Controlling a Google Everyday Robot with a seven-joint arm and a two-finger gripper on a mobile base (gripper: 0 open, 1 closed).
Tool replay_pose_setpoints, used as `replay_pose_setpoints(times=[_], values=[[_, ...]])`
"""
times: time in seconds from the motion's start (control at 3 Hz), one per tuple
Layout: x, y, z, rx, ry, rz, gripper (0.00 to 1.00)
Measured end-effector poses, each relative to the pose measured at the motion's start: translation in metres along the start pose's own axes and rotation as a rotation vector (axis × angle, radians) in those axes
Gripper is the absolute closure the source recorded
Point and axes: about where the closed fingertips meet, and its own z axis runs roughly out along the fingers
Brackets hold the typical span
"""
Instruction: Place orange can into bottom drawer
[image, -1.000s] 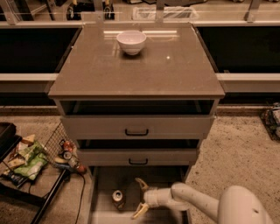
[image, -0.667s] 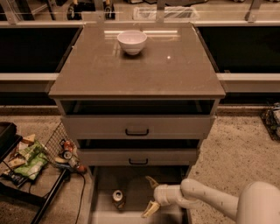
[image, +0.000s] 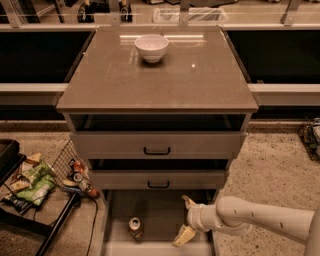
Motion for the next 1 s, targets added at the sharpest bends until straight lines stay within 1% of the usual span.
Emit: replay_pose_setpoints(times=[0.33,0.67,1.0], values=[[-0.038,0.011,-0.035,0.061,0.076,0.078,0.0],[-0.078,0.021,-0.076,0.192,0.109,0.104,0.0],[-0.09,0.028,-0.099,0.26,0.144,0.049,0.0]])
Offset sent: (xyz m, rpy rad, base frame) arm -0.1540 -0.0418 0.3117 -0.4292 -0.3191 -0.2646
